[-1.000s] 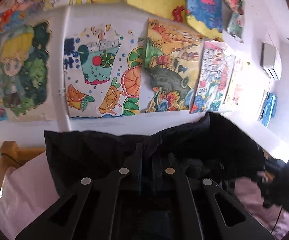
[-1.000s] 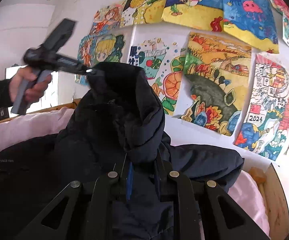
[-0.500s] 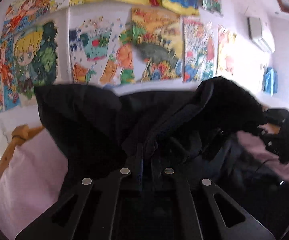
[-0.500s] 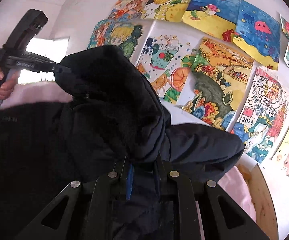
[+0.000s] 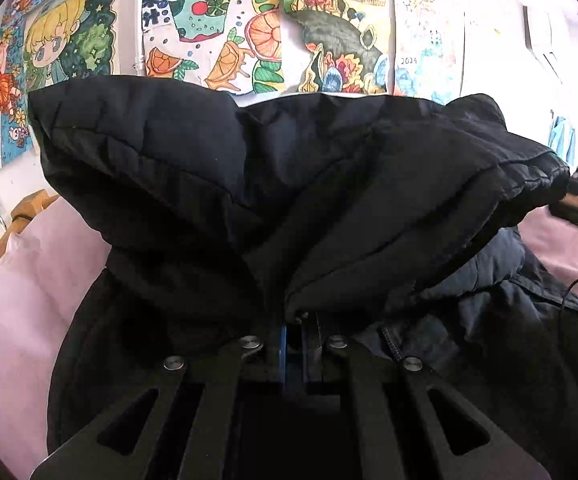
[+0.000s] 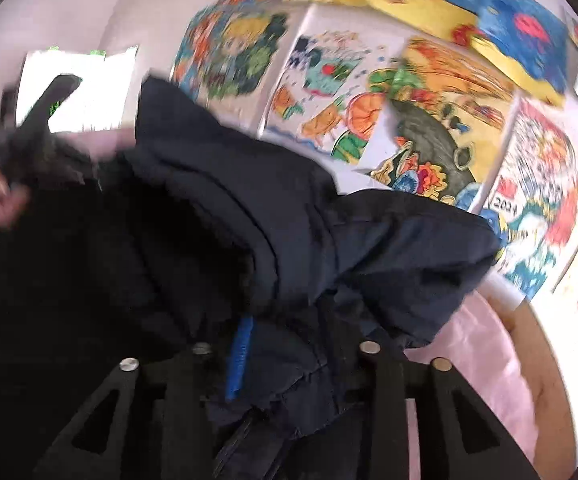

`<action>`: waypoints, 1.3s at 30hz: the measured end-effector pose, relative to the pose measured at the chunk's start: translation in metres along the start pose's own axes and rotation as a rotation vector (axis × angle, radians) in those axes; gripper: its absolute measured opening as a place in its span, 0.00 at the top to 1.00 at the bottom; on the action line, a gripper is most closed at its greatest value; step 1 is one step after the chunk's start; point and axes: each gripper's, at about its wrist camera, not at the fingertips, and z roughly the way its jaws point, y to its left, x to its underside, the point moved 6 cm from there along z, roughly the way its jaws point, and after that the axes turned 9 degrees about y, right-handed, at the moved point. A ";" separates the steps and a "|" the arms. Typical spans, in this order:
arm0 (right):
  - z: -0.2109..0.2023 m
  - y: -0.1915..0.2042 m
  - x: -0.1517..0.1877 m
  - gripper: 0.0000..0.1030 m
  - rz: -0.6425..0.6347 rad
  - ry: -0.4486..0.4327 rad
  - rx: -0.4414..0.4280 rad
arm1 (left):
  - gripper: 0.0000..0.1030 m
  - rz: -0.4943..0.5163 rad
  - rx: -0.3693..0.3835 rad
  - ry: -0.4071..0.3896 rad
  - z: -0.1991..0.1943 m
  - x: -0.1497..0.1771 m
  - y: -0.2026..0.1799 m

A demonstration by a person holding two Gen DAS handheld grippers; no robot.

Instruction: Fold large clothes

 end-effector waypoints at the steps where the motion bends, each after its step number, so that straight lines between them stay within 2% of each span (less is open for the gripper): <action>1: -0.010 -0.006 -0.002 0.59 0.029 -0.018 -0.016 | 0.97 -0.001 0.002 0.000 -0.001 0.000 0.000; 5: -0.048 -0.030 -0.023 0.47 0.148 -0.116 -0.091 | 0.97 -0.002 0.008 -0.006 -0.007 -0.001 0.000; 7: -0.059 -0.039 -0.038 0.44 0.221 -0.159 -0.113 | 0.97 -0.003 0.013 -0.011 -0.008 -0.002 0.000; 10: -0.047 -0.037 -0.056 0.44 0.271 -0.160 -0.134 | 0.97 -0.009 0.024 -0.005 -0.008 -0.002 0.000; 12: -0.027 -0.021 -0.063 0.51 0.225 -0.105 -0.129 | 0.97 -0.013 0.029 0.003 -0.008 -0.003 0.002; 13: -0.017 -0.011 -0.062 0.62 0.185 -0.076 -0.126 | 0.97 -0.016 0.031 0.009 -0.007 -0.004 0.002; 14: 0.001 0.003 -0.059 0.67 0.130 -0.026 -0.106 | 0.97 -0.017 0.033 0.017 -0.004 -0.005 0.003; 16: 0.023 0.019 -0.049 0.68 0.079 0.035 -0.084 | 0.96 -0.028 0.037 0.036 0.003 -0.010 0.007; 19: 0.065 0.033 -0.034 0.69 -0.019 0.105 0.011 | 0.96 -0.065 0.059 0.065 0.019 -0.015 0.018; 25: 0.104 0.026 -0.023 0.69 -0.011 0.145 0.034 | 0.96 -0.091 0.112 0.087 0.036 -0.019 0.027; 28: 0.103 0.024 -0.020 0.69 -0.004 0.147 0.028 | 0.89 -0.150 0.203 0.071 0.018 -0.014 0.032; 29: 0.101 0.023 -0.020 0.69 -0.003 0.140 0.018 | 0.83 -0.179 0.224 0.076 0.008 -0.010 0.035; 30: 0.098 0.023 -0.021 0.69 -0.003 0.140 0.013 | 0.73 -0.193 0.222 0.077 0.000 -0.006 0.037; 33: 0.091 0.024 -0.022 0.69 -0.001 0.128 0.000 | 0.54 -0.222 0.190 0.059 -0.029 0.003 0.043; 36: 0.086 0.027 -0.020 0.67 -0.001 0.130 -0.022 | 0.53 -0.229 0.152 -0.009 -0.060 -0.008 0.049; 39: 0.087 0.030 -0.020 0.66 -0.013 0.131 -0.013 | 0.52 -0.192 0.108 -0.113 -0.084 -0.040 0.043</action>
